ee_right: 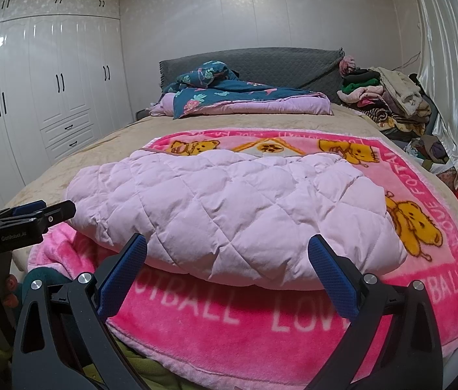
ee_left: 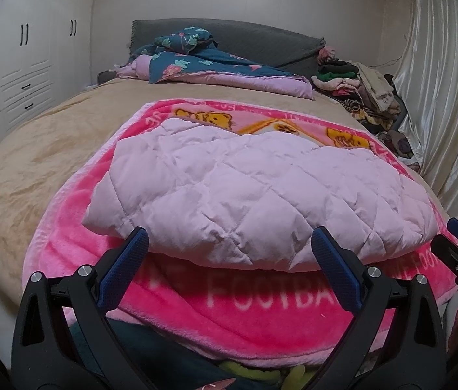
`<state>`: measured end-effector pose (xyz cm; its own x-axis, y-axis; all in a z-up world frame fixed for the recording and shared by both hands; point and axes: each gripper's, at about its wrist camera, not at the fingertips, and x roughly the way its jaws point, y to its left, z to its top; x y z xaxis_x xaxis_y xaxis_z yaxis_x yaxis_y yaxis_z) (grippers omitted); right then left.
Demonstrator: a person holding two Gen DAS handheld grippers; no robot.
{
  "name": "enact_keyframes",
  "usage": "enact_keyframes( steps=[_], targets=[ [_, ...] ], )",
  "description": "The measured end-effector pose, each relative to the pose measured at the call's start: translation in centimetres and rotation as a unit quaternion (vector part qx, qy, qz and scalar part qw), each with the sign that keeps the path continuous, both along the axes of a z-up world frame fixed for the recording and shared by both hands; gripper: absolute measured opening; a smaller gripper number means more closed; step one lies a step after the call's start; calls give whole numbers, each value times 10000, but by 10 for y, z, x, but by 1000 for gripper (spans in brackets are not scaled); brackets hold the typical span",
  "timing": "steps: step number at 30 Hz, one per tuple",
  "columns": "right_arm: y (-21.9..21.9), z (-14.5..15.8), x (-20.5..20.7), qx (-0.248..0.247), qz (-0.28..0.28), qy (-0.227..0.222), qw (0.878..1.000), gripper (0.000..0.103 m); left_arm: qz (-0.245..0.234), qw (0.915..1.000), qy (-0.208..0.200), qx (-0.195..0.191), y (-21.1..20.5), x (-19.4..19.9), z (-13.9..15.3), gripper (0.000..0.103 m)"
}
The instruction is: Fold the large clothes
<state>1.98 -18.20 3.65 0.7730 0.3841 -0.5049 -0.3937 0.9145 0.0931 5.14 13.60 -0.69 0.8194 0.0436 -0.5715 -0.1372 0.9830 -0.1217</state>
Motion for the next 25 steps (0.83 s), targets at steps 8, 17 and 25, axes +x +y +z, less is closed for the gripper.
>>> enact_keyframes(
  steps=[8,17,25],
  targets=[
    [-3,2,3,44,-35,90,9999,99,131,9999,15,2,2,0,-2,94],
    [-75,-7,17,352,-1217,237,9917,99,584,9980,213,-116,26,15,-12,94],
    [-328,-84,15,-525,-4605,869,8818,99,2064,9770,474,-253,178,72,-21,94]
  ],
)
